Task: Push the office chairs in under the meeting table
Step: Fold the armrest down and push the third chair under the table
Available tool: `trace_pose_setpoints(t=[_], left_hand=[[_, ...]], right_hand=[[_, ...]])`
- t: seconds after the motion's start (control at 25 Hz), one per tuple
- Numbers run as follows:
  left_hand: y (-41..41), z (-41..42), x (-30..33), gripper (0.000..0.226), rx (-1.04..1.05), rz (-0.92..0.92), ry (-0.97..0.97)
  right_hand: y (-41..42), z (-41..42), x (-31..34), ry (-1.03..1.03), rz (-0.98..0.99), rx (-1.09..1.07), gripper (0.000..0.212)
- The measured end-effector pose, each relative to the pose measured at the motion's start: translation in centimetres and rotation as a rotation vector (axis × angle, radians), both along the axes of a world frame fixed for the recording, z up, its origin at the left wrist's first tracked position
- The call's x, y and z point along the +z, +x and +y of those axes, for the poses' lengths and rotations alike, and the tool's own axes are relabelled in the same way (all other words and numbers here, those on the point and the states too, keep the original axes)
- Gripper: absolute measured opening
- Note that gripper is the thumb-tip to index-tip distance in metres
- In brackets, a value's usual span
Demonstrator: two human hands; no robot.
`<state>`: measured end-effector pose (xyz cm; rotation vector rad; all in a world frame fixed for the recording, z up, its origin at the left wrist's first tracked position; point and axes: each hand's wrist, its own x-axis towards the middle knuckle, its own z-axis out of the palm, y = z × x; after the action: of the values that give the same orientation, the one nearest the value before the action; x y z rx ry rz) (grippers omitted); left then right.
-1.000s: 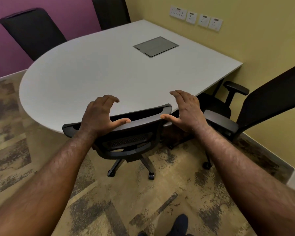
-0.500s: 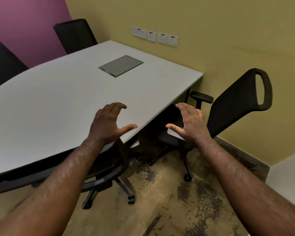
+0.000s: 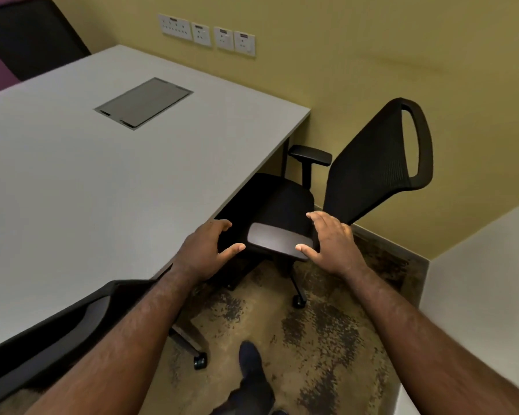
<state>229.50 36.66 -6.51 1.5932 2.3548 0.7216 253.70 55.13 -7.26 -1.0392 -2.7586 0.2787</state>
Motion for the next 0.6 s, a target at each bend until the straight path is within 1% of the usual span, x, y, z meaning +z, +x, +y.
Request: trace_pose_setpoints(t=[0.16,0.32,0.4,0.52,0.6], left_hand=[[-1.1,4.1,-4.7,0.064,0.060,-0.202,-0.080],[-1.4,6.7,-8.6,0.066,0.117,-0.349,-0.187],[-1.4,7.8,-10.5,0.071,0.188,-0.427,-0.223],[-0.9,9.1,-12.6,0.077,0.305,-0.599,-0.272],[-0.1,10.4,-14.0,0.076,0.373,-0.696,-0.318]], right_hand=[[-1.4,3.0,-3.0,-0.063,-0.150,0.007,0.085],[-3.7,4.3,-6.0,-0.148,-0.171,0.018,0.086],[-5.0,4.4,-8.0,-0.211,-0.214,0.028,0.089],[-6.3,4.7,-10.8,-0.293,-0.270,0.023,0.094],[-6.7,5.6,-12.6,-0.322,-0.291,0.016,0.098]])
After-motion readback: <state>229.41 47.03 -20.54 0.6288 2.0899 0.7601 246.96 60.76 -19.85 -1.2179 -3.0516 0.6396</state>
